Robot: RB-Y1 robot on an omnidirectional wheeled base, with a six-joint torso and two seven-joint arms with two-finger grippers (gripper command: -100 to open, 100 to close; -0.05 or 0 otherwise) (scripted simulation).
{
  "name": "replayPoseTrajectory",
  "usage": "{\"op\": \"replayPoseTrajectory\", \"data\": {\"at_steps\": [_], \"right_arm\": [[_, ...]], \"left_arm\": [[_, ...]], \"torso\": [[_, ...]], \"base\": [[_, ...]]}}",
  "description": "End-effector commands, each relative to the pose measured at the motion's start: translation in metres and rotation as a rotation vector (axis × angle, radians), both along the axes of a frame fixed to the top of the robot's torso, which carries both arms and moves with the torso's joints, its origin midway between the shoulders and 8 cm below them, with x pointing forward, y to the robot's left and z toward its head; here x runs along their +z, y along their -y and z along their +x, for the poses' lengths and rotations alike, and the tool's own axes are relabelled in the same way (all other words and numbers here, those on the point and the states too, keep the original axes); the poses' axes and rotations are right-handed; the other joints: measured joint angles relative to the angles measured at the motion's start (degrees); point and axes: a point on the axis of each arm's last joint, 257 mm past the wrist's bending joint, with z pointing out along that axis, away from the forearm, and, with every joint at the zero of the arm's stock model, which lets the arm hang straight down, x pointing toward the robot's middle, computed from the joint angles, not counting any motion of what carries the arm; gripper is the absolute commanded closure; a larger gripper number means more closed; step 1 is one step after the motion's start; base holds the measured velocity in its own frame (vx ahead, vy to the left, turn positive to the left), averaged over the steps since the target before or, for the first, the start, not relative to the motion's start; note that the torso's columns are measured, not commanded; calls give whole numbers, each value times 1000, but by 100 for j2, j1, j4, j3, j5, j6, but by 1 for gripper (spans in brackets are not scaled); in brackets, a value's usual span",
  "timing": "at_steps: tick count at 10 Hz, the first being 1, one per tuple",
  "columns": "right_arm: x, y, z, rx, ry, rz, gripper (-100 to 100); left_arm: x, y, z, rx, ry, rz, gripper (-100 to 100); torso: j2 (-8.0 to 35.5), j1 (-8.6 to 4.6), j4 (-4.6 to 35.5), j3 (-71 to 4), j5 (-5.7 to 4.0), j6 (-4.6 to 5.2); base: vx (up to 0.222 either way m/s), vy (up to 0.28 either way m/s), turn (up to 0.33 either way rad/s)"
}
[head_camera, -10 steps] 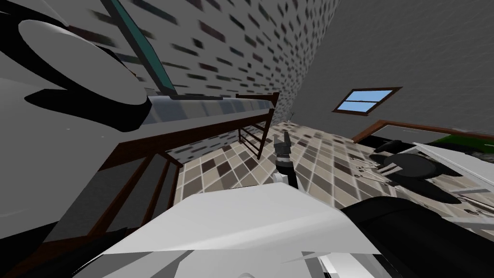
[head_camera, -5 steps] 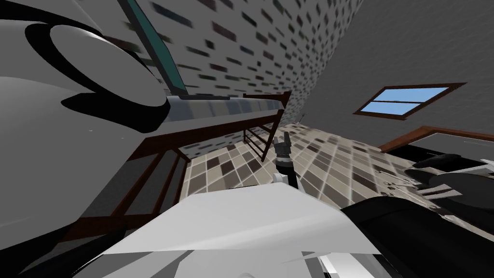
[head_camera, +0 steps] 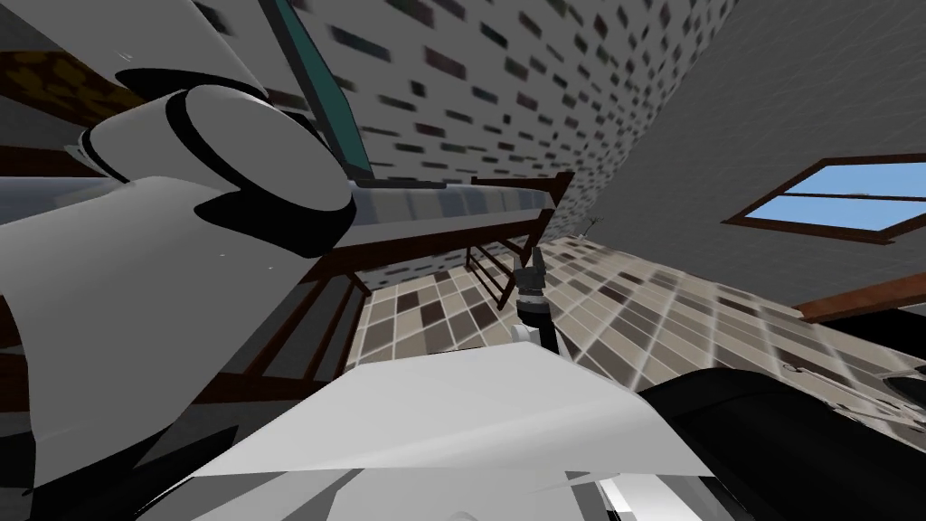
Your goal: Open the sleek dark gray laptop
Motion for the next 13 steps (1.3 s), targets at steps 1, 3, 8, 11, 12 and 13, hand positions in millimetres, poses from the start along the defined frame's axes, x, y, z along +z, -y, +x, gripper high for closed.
{"op": "replayPoseTrajectory", "data": {"at_steps": [1, 3, 8, 11, 12, 13], "right_arm": [[0, 0, 0, 0, 0, 0, 0], [0, 0, 0, 0, 0, 0, 0], [0, 0, 0, 0, 0, 0, 0], [0, 0, 0, 0, 0, 0, 0], [0, 0, 0, 0, 0, 0, 0], [0, 0, 0, 0, 0, 0, 0]], "left_arm": [[-5, 3, 6, -19, -9, -16, 100], [-4, 1, 1, 3, -24, 2, -100], [-5, 0, 2, 1, -23, -4, 100], [3, 18, 0, 1, -62, 99, 100], [5, 24, 0, 1, -75, 135, 100], [7, 30, 0, 2, -88, 170, 100]], "torso": [[13, 7, 6, 10, 3, -4], [11, -20, 9, 11, -2, -7], [-11, 35, -3, -8, 15, -7], [13, -15, 10, 13, -5, -6], [-9, -11, 1, -3, -2, -5], [-18, -5, -2, -9, 0, -6]], "base": [[0, 0, 0], [29, -139, 35], [37, 2, 3], [2, -28, 0], [27, -50, -2], [25, -36, -1]]}}
